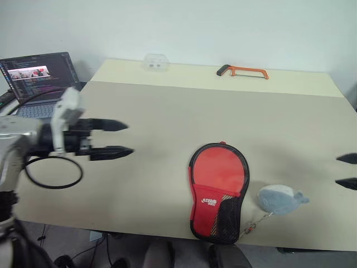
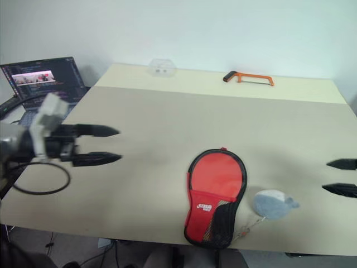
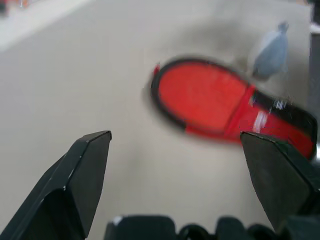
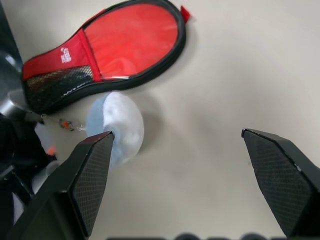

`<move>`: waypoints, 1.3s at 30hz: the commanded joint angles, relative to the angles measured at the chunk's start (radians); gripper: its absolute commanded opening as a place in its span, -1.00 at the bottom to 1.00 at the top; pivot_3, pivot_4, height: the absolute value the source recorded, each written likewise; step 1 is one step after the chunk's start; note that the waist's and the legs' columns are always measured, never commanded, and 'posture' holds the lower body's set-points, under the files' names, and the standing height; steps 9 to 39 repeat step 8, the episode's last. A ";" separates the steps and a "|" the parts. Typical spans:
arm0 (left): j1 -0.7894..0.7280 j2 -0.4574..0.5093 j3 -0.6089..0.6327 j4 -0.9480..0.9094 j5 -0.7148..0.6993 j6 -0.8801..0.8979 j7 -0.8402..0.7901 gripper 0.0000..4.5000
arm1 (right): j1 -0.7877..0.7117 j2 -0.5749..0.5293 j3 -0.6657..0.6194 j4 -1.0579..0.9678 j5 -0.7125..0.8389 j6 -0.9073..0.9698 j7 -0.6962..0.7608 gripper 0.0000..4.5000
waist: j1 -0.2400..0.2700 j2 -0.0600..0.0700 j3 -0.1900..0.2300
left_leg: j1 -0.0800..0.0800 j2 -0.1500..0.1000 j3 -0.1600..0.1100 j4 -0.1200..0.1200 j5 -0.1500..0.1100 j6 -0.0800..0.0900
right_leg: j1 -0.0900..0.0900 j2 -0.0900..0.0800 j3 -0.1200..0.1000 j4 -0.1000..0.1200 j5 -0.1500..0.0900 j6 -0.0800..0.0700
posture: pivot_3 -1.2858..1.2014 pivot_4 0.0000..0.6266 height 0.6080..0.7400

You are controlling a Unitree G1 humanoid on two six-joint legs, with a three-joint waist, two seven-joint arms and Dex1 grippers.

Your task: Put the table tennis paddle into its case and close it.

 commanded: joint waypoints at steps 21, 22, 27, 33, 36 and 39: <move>0.114 0.105 0.092 0.079 0.049 -0.106 -0.064 1.00 | 0.133 0.011 -0.105 0.023 0.055 -0.126 0.066 0.99 | -0.001 -0.001 0.003 | 0.000 0.001 0.004 -0.001 0.000 0.001 | -0.001 -0.003 0.001 0.000 0.000 0.002 | 0.03 -0.52 1.00; 0.114 0.105 0.092 0.079 0.049 -0.106 -0.064 1.00 | 0.133 0.011 -0.105 0.023 0.055 -0.126 0.066 0.99 | -0.001 -0.001 0.003 | 0.000 0.001 0.004 -0.001 0.000 0.001 | -0.001 -0.003 0.001 0.000 0.000 0.002 | 0.03 -0.52 1.00; 0.114 0.105 0.092 0.079 0.049 -0.106 -0.064 1.00 | 0.133 0.011 -0.105 0.023 0.055 -0.126 0.066 0.99 | -0.001 -0.001 0.003 | 0.000 0.001 0.004 -0.001 0.000 0.001 | -0.001 -0.003 0.001 0.000 0.000 0.002 | 0.03 -0.52 1.00; 0.114 0.105 0.092 0.079 0.049 -0.106 -0.064 1.00 | 0.133 0.011 -0.105 0.023 0.055 -0.126 0.066 0.99 | -0.001 -0.001 0.003 | 0.000 0.001 0.004 -0.001 0.000 0.001 | -0.001 -0.003 0.001 0.000 0.000 0.002 | 0.03 -0.52 1.00; 0.114 0.105 0.092 0.079 0.049 -0.106 -0.064 1.00 | 0.133 0.011 -0.105 0.023 0.055 -0.126 0.066 0.99 | -0.001 -0.001 0.003 | 0.000 0.001 0.004 -0.001 0.000 0.001 | -0.001 -0.003 0.001 0.000 0.000 0.002 | 0.03 -0.52 1.00; 0.114 0.105 0.092 0.079 0.049 -0.106 -0.064 1.00 | 0.133 0.011 -0.105 0.023 0.055 -0.126 0.066 0.99 | -0.001 -0.001 0.003 | 0.000 0.001 0.004 -0.001 0.000 0.001 | -0.001 -0.003 0.001 0.000 0.000 0.002 | 0.03 -0.52 1.00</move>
